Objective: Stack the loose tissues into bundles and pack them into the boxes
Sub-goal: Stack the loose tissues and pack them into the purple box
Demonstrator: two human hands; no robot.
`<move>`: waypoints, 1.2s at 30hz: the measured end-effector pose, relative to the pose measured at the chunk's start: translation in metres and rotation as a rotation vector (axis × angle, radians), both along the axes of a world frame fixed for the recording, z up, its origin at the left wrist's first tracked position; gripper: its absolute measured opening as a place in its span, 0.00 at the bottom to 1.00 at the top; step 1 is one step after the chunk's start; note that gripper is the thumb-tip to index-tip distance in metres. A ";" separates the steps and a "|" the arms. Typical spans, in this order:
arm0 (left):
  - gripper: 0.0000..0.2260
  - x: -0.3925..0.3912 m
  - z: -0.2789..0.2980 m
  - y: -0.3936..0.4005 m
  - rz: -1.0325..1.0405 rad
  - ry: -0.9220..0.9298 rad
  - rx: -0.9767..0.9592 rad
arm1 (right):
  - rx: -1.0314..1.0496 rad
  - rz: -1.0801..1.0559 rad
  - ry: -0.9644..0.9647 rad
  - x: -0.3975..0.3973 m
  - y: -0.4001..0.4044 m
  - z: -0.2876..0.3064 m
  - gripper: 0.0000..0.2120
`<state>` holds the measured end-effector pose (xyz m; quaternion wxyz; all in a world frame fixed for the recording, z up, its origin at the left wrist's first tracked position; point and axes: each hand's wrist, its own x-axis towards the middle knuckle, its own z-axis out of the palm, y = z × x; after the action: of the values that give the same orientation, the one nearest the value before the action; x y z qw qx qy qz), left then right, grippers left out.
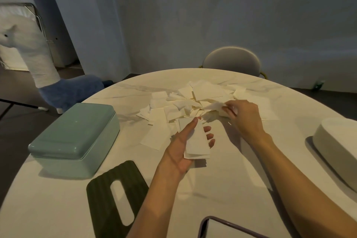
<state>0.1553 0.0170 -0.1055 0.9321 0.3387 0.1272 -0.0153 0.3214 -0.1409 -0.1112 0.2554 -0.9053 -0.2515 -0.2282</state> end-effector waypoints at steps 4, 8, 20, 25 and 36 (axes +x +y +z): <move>0.12 -0.001 0.001 0.001 0.002 0.010 -0.024 | 0.287 0.118 0.155 -0.019 -0.001 0.045 0.11; 0.17 0.002 -0.005 0.005 0.028 -0.001 -0.076 | 0.382 0.342 0.435 -0.056 -0.003 0.089 0.09; 0.31 0.002 -0.008 0.003 0.043 -0.085 0.037 | -0.053 0.233 0.651 -0.098 0.021 0.073 0.13; 0.23 0.000 -0.014 0.000 -0.040 -0.021 0.108 | -0.213 0.166 0.636 -0.092 0.015 0.081 0.21; 0.20 0.008 -0.024 0.003 -0.006 -0.007 0.008 | 0.156 0.339 0.877 -0.086 -0.007 0.102 0.09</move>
<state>0.1631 0.0204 -0.1299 0.9312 0.3429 0.1230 -0.0164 0.2357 -0.1477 -0.0090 0.4382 -0.8406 -0.2462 0.2021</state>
